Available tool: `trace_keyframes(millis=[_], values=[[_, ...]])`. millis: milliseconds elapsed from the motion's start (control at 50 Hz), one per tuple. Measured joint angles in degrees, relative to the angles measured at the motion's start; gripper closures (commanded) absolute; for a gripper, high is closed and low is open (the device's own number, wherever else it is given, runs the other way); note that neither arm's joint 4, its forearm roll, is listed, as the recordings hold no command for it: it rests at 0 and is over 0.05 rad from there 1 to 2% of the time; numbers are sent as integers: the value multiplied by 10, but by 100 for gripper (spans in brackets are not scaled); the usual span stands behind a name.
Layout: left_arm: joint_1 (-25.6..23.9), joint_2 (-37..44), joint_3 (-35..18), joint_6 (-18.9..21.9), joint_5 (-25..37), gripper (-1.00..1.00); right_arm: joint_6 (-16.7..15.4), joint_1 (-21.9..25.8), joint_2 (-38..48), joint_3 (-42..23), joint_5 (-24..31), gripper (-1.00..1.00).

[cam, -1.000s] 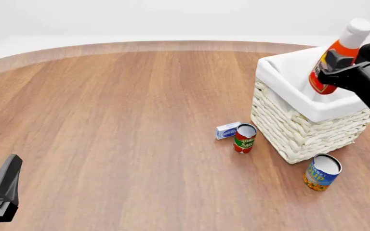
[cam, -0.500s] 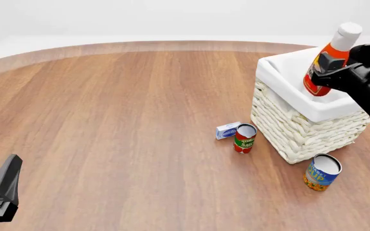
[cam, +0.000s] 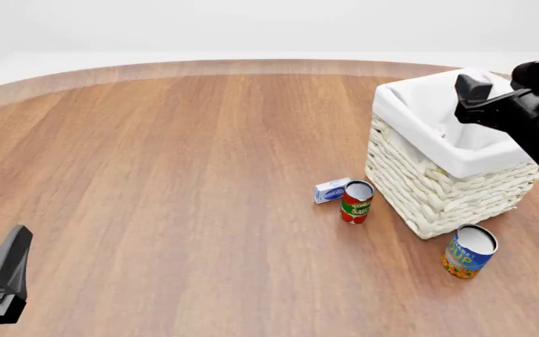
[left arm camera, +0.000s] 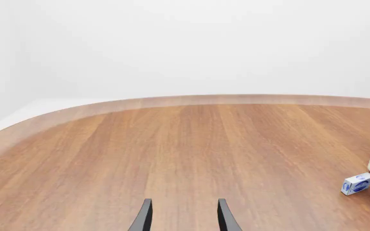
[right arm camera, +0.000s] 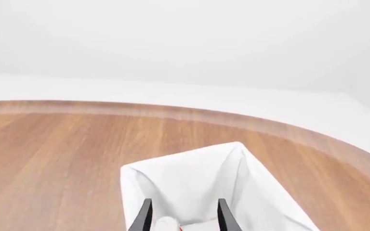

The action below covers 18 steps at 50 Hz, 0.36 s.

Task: Pick up the ketchup, and put it in the basket.

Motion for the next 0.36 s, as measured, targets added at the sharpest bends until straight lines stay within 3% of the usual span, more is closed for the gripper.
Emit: trace_keyframes(millis=[360], values=[[0,0,0,0,0,-100,-2,8,-57,11,18,-100]])
